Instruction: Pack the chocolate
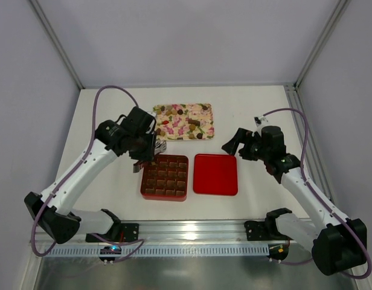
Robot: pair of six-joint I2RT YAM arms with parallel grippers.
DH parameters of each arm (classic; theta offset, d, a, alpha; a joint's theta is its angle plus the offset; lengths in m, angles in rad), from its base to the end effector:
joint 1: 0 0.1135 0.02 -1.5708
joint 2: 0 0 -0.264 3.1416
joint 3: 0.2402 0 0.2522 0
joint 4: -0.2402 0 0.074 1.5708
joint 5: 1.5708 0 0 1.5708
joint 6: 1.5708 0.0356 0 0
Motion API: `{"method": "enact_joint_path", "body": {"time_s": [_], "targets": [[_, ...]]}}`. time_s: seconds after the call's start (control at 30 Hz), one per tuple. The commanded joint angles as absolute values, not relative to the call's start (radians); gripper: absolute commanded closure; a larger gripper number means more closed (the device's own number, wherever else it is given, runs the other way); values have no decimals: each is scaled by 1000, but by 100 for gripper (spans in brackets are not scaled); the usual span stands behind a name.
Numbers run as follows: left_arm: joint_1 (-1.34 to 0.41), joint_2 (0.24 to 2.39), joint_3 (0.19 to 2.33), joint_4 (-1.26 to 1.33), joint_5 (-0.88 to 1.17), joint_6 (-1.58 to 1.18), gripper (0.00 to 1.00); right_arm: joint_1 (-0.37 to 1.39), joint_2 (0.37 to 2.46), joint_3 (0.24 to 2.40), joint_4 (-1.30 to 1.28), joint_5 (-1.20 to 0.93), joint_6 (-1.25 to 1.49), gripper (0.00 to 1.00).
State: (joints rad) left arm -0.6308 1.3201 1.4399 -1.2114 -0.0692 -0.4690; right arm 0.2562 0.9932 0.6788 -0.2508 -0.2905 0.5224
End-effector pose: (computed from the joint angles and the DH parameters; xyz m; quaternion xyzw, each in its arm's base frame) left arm 0.1961 -0.1402 0.3609 0.0703 0.9683 -0.0953 0.2198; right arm 0.2089 0.0653 0.2581 0.0459 0.8686 0.2983 0.3930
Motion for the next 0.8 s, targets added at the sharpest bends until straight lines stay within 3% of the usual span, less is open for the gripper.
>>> {"method": "enact_joint_path", "body": {"time_s": [0.0, 0.77], "targets": [[-638, 1253, 1394, -1218, -34, -488, 68, 262, 1000, 690, -204, -273, 525, 7], [-647, 1249, 1249, -1123, -25, -514, 62, 264, 1005, 669, -192, -281, 531, 7]]}}
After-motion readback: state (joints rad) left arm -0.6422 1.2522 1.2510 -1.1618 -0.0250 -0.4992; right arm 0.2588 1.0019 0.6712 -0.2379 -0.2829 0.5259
